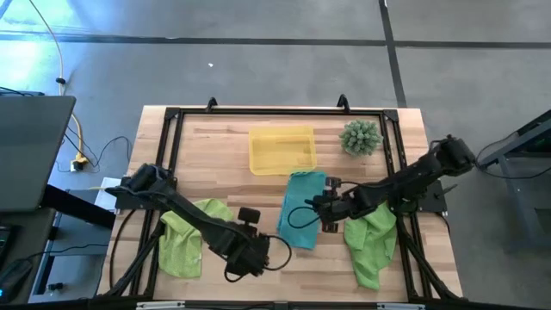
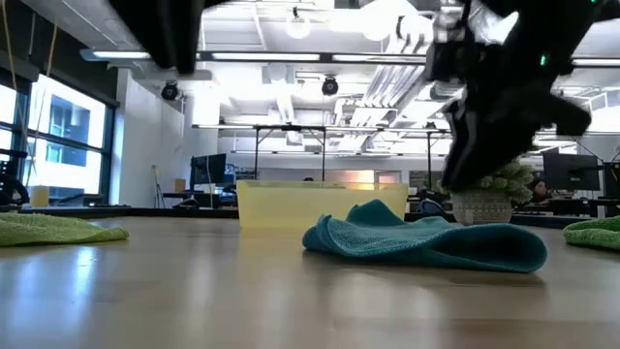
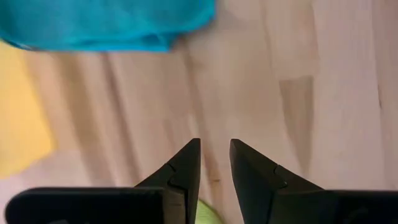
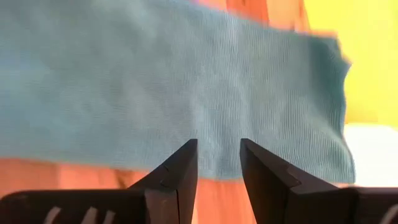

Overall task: Roll microfiber towels into tight, uniform cylinder then place into a basket
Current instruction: Fold the blue microfiber cloth

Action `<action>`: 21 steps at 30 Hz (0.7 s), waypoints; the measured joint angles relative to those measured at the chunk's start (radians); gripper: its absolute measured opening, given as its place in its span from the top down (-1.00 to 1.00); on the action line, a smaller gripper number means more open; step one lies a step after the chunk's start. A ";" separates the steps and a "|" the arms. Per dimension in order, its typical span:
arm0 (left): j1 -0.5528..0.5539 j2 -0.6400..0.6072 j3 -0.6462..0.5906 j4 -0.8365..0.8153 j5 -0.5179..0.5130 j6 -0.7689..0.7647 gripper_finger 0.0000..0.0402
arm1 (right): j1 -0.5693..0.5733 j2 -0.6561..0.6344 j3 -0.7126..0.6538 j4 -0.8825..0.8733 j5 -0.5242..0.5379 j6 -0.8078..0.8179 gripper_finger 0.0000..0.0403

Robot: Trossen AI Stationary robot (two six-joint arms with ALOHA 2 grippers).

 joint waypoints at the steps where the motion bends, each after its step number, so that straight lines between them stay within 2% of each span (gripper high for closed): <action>1: 0.000 -0.020 0.000 -0.002 -0.013 0.001 0.61 | 0.008 -0.013 0.001 -0.008 0.001 -0.002 0.44; 5: 0.008 -0.129 -0.074 0.006 -0.033 0.005 0.61 | 0.041 -0.033 0.000 -0.012 0.002 -0.004 0.44; 8: 0.026 -0.228 -0.223 0.093 -0.006 -0.021 0.65 | 0.063 -0.026 0.000 0.017 0.005 -0.006 0.44; 12: 0.058 -0.326 -0.471 0.458 0.021 0.025 0.73 | 0.084 -0.009 0.000 0.149 0.009 -0.057 0.44; 16: 0.094 -0.339 -0.686 0.910 0.073 0.074 0.80 | 0.090 0.036 0.001 0.310 0.009 -0.089 0.44; 19: 0.118 -0.305 -0.781 1.156 0.048 0.077 0.84 | 0.088 0.084 0.000 0.381 0.009 -0.091 0.44; 21: 0.132 -0.296 -0.832 1.210 0.000 0.077 0.87 | 0.081 0.122 0.001 0.410 0.009 -0.091 0.44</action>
